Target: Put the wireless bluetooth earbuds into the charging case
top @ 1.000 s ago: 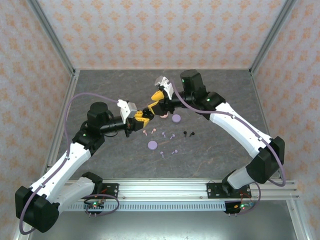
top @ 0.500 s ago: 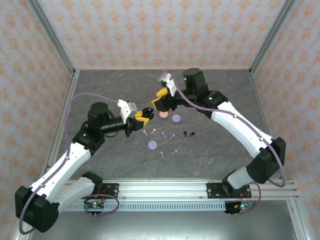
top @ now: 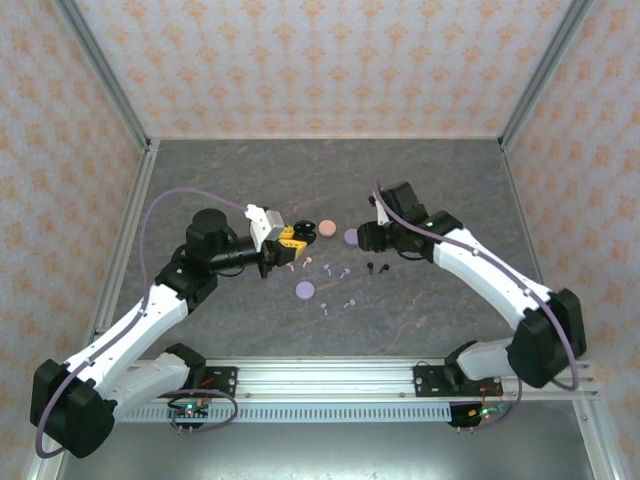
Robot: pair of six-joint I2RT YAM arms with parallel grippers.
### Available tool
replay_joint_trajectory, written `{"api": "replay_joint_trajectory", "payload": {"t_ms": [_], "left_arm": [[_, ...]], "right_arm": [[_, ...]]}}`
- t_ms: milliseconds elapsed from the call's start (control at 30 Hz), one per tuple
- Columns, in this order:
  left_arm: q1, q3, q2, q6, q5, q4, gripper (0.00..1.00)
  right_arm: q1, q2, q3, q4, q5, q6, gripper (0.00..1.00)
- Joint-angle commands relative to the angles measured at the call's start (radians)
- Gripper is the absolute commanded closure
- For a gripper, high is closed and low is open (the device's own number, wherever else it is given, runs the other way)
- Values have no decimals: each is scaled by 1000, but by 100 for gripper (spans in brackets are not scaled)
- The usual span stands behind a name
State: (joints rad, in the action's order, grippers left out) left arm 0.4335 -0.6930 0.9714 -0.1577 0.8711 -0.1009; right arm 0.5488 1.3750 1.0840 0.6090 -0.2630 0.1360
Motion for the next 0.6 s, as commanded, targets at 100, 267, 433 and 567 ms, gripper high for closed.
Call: {"api": "replay_joint_trajectory", "payload": {"t_ms": [100,267,433,567], "left_arm": [[11,-32,3,-17,-12,-15,98],[12,-34,-2,-24,-18,-3,99],[14,-36,-9,-33,-24,14,99],[14,-38,-8,-36,-27,17,99]], "right_arm": [[1,143,27,94,83,96,63],[0,264,65,107,94,111,65],[1,337,76,92,102,118,66],[1,373,83,87,107,113,67]]}}
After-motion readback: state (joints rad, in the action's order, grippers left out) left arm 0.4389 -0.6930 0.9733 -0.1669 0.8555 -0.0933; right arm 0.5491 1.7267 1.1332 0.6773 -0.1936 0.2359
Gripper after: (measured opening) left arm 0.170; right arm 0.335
